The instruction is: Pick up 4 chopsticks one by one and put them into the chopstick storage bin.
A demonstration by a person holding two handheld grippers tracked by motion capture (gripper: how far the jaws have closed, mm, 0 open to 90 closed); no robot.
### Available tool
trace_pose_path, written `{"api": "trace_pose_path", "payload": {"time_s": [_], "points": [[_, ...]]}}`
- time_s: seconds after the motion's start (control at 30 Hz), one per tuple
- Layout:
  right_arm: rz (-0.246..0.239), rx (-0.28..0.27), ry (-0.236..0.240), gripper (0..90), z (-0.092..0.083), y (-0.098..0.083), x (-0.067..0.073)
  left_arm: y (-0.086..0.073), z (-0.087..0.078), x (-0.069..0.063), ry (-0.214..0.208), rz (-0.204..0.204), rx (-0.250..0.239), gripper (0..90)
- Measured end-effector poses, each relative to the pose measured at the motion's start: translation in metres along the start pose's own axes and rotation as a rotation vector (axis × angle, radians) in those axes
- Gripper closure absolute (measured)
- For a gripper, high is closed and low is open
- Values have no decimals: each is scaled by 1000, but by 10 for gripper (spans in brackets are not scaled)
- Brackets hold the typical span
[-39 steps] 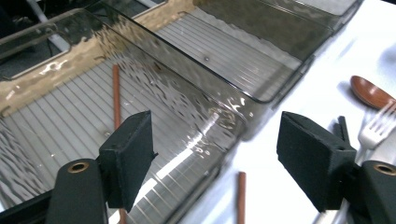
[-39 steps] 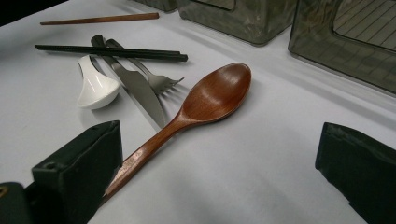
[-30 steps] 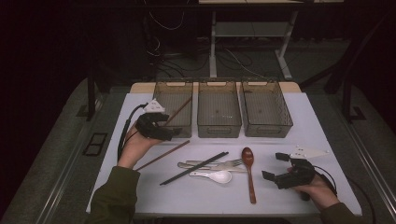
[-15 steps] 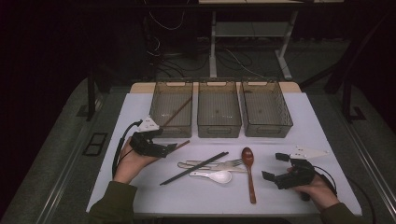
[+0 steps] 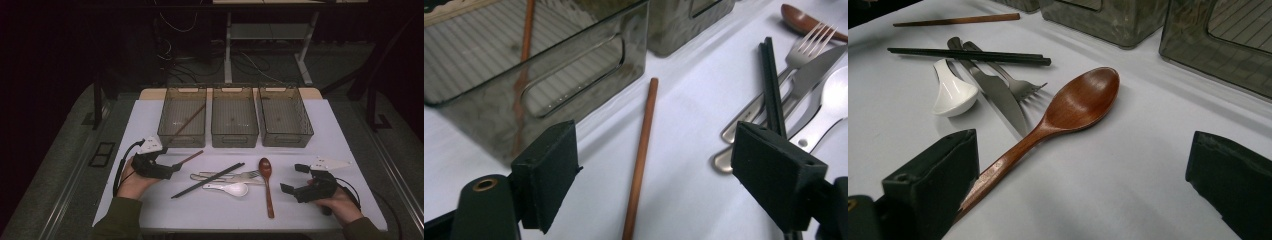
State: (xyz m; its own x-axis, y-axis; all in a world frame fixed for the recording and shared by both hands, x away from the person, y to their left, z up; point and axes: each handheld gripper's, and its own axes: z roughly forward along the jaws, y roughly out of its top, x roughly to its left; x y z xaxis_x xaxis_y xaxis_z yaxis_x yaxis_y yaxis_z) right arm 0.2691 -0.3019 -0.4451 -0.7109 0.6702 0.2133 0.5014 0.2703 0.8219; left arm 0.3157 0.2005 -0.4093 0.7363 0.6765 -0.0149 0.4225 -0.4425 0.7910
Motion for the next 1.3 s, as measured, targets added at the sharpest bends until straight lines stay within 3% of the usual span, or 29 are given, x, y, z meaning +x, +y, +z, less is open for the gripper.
{"api": "trace_pose_path", "payload": {"time_s": [0.3, 0.6, 0.83, 1.13, 1.3], "points": [[6, -5, 3, 7, 0, 0, 0, -18, -5, 6, 11, -3, 36, 305], [-5, 8, 0, 7, 2, 0, 2, -25, -3, 12, -24, -13, 52, 548], [-3, 8, -4, 7, 2, 0, 1, -26, 2, 17, -50, -27, 70, 666], [-6, 8, -5, 7, 2, 0, 1, -28, 14, 22, -49, -42, 102, 728], [-4, 9, -5, 7, 2, 0, 0, -30, 16, 23, -74, -48, 107, 759]]}}
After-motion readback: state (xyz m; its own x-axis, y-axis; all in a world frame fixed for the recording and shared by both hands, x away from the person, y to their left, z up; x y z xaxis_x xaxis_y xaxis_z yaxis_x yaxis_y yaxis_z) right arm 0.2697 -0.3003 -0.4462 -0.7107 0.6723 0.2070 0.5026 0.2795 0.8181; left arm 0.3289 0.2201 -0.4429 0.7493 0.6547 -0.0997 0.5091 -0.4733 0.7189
